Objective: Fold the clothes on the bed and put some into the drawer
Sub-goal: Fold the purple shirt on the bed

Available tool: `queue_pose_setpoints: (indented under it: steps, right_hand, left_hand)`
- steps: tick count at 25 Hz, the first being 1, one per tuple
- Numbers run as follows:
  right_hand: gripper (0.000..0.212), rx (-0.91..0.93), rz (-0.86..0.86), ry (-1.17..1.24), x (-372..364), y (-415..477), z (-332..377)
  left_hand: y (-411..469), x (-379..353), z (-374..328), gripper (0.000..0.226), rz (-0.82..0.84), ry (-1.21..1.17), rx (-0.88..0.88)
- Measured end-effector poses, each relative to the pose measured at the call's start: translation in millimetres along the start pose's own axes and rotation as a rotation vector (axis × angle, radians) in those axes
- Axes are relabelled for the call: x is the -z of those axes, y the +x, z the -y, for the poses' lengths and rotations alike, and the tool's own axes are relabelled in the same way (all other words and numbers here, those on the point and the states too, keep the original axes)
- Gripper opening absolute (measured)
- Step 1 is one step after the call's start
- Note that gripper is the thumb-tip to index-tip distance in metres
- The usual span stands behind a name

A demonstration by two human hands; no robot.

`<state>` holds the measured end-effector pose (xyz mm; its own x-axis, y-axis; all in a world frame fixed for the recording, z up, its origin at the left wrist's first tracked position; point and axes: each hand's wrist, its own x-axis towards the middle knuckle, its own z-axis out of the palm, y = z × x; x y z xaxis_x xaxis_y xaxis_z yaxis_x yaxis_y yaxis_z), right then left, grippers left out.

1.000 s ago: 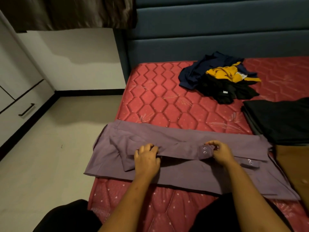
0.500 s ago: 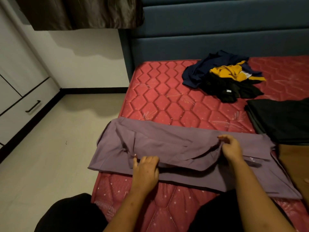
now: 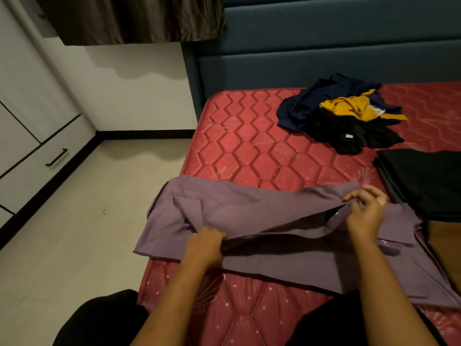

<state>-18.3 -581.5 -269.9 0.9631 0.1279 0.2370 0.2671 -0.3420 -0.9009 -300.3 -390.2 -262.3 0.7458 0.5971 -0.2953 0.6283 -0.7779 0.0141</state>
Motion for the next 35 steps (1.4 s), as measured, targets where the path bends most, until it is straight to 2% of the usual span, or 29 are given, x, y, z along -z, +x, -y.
queue_pose_setpoints:
  steps: [2,5,8,9,13,15,16,18,21,23,25,26,27,29,30,31,33,35]
  right_hand:
    - [0.040,-0.097,-0.073,0.070,4.0,5.9,-4.7]
    - [0.039,-0.307,-0.085,0.035,-5.5,3.8,-17.9]
    - [0.047,-0.350,-0.113,0.053,-14.0,2.1,-28.2]
    - [0.049,-0.361,-0.124,0.055,-13.0,2.7,-29.7]
    - [0.051,-0.562,-0.125,0.039,-5.5,7.8,-22.4]
    - [0.043,-0.640,-0.005,0.075,-6.8,4.1,-18.1]
    - [0.049,-0.625,0.058,0.115,-9.5,0.5,-15.6]
    - [0.065,-0.528,0.146,0.108,-12.4,-6.0,-13.3]
    - [0.053,-0.327,0.104,0.058,-3.3,0.3,-8.2]
    - [0.049,-0.319,0.007,-0.059,9.2,8.4,-8.2]
    - [0.049,-0.398,-0.007,-0.197,16.4,11.5,-13.1]
    - [0.047,-0.426,0.029,-0.234,16.0,10.5,-16.3]
    - [0.046,-0.453,0.073,-0.251,13.5,8.5,-17.8]
    - [0.044,-0.484,0.090,-0.271,9.1,5.8,-18.8]
    - [0.041,-0.489,0.074,-0.288,9.8,5.9,-18.0]
    - [0.038,-0.485,0.054,-0.306,11.5,7.4,-16.0]
    - [0.032,-0.489,0.024,-0.300,16.3,11.3,-15.1]
    - [0.028,-0.505,0.045,-0.274,19.5,12.8,-14.0]
  left_hand:
    - [-3.2,-4.5,3.9,0.019,-0.337,-0.120,0.078]
    - [0.1,-8.9,1.3,0.029,-0.616,-0.266,0.179]
    - [1.1,5.8,-3.9,0.028,-0.664,-0.518,0.390]
    - [1.4,5.5,-4.5,0.029,-0.684,-0.498,0.396]
    - [-15.3,-22.2,-11.6,0.068,-0.625,-0.272,0.193]
    - [-24.6,-44.0,-12.7,0.081,-0.608,-0.213,0.162]
    - [-27.3,-49.5,-12.1,0.083,-0.609,-0.200,0.164]
    - [-23.7,-49.1,-10.3,0.076,-0.686,-0.162,0.158]
    - [-6.8,-26.0,-1.9,0.056,-0.865,-0.223,0.186]
    - [0.3,-19.2,1.9,0.039,-0.901,-0.149,0.134]
    - [-0.8,-22.4,-5.3,0.027,-0.818,-0.001,-0.010]
    - [-4.5,-27.4,-11.2,0.026,-0.696,0.020,-0.036]
    - [-5.7,-28.9,-16.6,0.030,-0.497,-0.012,-0.003]
    - [0.1,-25.6,-19.7,0.042,0.042,-0.094,0.132]
    - [7.8,-18.4,-21.0,0.045,0.278,-0.105,0.124]
    - [18.4,-9.8,-23.5,0.045,0.409,-0.109,0.102]
    - [34.7,12.8,-34.2,0.039,0.377,-0.193,0.079]
    - [50.2,29.7,-49.5,0.037,0.193,-0.277,0.091]
